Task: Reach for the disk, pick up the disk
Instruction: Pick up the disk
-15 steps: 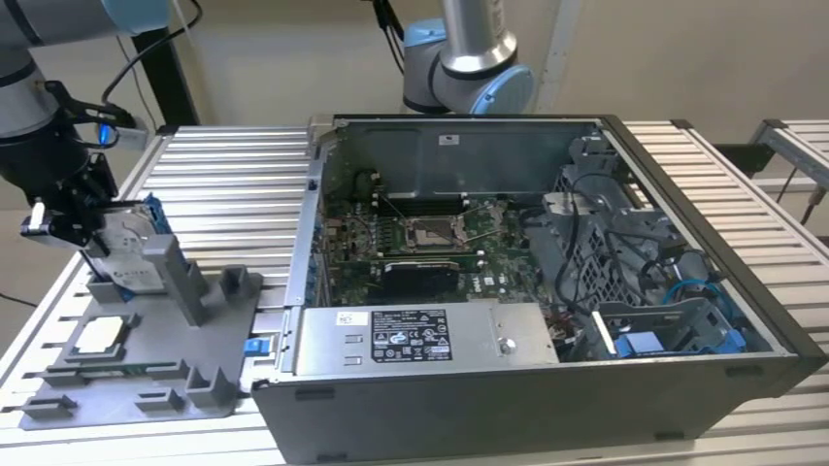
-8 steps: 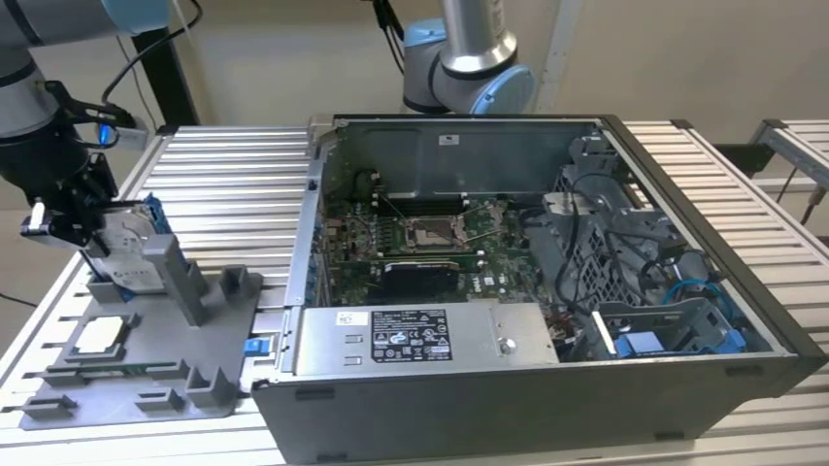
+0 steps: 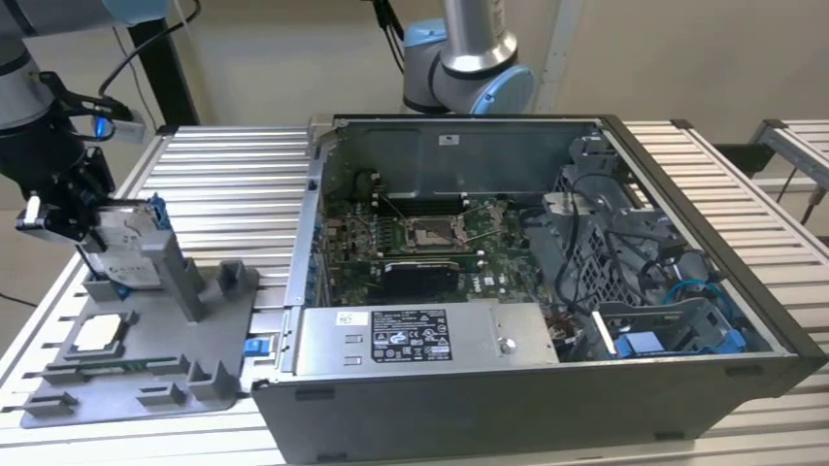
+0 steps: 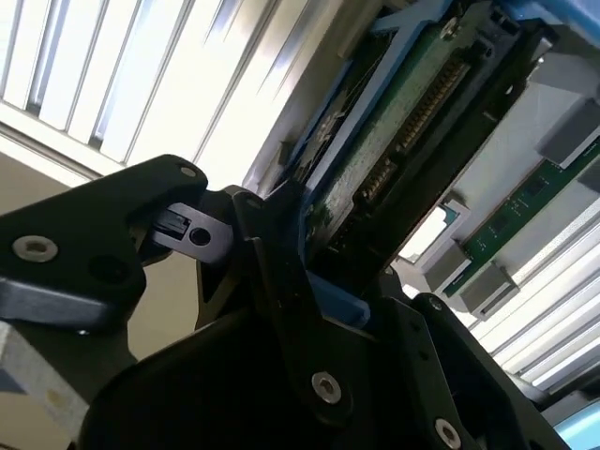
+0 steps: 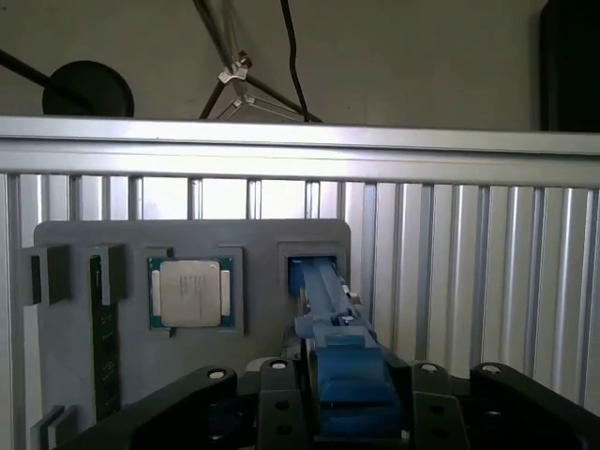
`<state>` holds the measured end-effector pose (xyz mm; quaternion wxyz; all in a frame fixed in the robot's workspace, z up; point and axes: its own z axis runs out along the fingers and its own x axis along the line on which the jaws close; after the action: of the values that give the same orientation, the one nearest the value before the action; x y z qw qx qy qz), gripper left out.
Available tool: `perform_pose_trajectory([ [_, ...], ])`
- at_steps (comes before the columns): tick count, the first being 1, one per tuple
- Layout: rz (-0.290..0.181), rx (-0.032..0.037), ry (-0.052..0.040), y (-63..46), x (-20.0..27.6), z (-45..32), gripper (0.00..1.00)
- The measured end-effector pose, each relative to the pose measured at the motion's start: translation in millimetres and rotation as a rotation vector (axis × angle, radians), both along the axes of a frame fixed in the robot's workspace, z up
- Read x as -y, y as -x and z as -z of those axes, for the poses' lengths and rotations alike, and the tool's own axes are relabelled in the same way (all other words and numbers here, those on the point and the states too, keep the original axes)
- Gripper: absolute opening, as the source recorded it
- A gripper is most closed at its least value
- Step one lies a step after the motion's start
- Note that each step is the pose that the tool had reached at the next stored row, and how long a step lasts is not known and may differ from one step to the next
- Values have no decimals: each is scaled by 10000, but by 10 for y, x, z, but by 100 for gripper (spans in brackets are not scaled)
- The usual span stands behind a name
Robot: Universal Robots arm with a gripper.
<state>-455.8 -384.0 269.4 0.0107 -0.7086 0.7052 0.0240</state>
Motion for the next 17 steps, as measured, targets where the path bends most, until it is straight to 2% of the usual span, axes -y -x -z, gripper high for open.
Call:
perform_pose_trajectory([
  [7, 1, -2, 2, 1, 0, -115, 100],
  [8, 1, 2, -1, 0, 0, -126, 0],
  [11, 0, 0, 1, 0, 0, -156, 0],
  [17, 0, 0, 1, 1, 0, -156, 0],
])
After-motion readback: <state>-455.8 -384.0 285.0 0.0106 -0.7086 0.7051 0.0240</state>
